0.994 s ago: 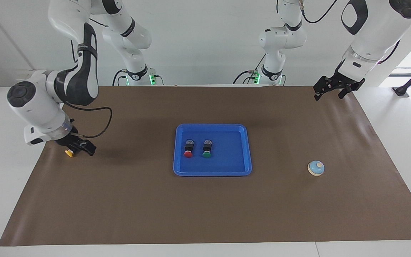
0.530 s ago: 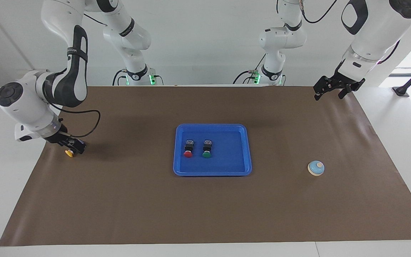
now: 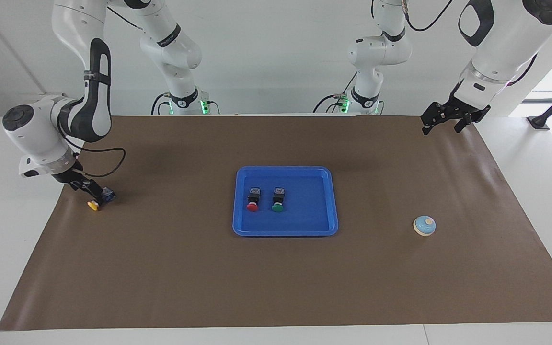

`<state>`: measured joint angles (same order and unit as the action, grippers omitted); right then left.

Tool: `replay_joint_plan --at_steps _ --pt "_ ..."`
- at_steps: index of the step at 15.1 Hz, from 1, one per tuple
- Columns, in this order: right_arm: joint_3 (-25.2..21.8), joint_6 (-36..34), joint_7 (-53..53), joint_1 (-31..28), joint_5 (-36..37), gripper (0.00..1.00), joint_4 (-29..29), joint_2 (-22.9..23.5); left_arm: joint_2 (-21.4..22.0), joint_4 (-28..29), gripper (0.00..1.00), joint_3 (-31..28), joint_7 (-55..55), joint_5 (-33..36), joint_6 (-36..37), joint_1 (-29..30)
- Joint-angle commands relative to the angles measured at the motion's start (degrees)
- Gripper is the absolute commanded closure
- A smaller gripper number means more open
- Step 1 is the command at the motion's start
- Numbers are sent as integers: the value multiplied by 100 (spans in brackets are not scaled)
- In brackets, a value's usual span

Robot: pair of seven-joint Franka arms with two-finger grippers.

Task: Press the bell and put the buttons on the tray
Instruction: 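Move the right gripper to the yellow-topped button and grasp it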

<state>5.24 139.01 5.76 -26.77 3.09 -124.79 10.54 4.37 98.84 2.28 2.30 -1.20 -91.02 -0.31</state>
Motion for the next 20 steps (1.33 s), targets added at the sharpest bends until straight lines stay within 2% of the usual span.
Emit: replay_joint_plan --at_steps 1,6,8,11,12,15,16,17,20 --pt "74 486 -66 -13 -37 0 -502 -272 72 12 0 -8 -1 -38 41 22" --pt "74 565 127 181 -37 1 -511 -228 72 12 0 -8 -1 -38 49 22" --pt "74 635 118 172 -37 10 -502 -167 72 12 0 0 -1 -38 41 22" --pt "74 706 118 163 -45 13 -511 -96 72 12 0 -8 -1 -38 41 22" --pt "74 706 118 163 -54 22 -511 -96 64 12 0 0 -1 -38 41 22" --pt "74 706 110 154 -63 63 -520 -96 72 12 0 -8 -1 -38 41 22" --pt "74 706 92 154 -72 86 -520 -96 72 12 0 0 -1 -38 41 22" --pt "74 697 109 163 -72 100 -520 -96 72 12 0 -8 -1 -38 41 22" --pt "91 636 110 198 -72 100 -441 -96 72 12 0 0 -1 -38 41 22"
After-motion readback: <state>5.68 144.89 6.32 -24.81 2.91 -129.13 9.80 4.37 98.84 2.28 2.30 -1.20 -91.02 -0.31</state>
